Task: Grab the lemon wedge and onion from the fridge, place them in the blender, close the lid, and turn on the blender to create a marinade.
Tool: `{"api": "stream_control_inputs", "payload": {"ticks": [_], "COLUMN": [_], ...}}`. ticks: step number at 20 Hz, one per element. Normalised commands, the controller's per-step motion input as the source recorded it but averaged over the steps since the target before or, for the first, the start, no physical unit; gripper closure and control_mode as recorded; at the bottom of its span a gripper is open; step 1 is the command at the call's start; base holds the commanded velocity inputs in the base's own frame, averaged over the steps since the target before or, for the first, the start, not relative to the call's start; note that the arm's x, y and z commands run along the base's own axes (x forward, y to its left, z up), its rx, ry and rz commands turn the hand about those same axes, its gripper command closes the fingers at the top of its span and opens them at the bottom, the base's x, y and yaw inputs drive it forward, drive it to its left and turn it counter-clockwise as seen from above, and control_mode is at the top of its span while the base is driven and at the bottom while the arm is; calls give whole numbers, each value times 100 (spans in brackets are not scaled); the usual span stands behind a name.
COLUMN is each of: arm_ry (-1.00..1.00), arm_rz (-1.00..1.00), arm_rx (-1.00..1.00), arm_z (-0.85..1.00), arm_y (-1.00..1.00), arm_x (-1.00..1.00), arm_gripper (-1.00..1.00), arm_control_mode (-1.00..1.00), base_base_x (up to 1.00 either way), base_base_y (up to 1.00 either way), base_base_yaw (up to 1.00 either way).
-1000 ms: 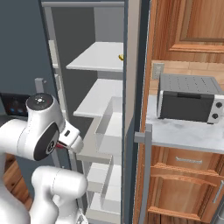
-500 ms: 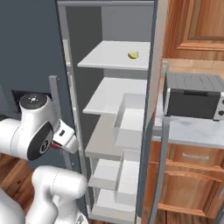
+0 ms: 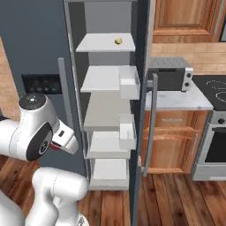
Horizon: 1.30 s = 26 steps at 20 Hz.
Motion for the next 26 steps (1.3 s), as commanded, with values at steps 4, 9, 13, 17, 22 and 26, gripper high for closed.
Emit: {"api": "stream_control_inputs", "payload": {"ticks": [4,9,13,17,22,26], "arm_ry": [0,0,0,0,0,0], "arm_rz": [0,0,0,0,0,0], "arm_rx": [0,0,0,0,0,0], "arm_z": [0,0,0,0,0,0], "arm_y": [0,0,0,0,0,0], "arm_x": [0,0,0,0,0,0], "arm_gripper": [100,100,100,100,100,100], "arm_control_mode": [100,100,100,100,100,100], "base_base_x": [-75,-15,0,2,9,8], "base_base_y": [0,-3,-20,-35,-49,-50], "base_base_yaw": [-72,-77,-80,-79,-75,-75]}}
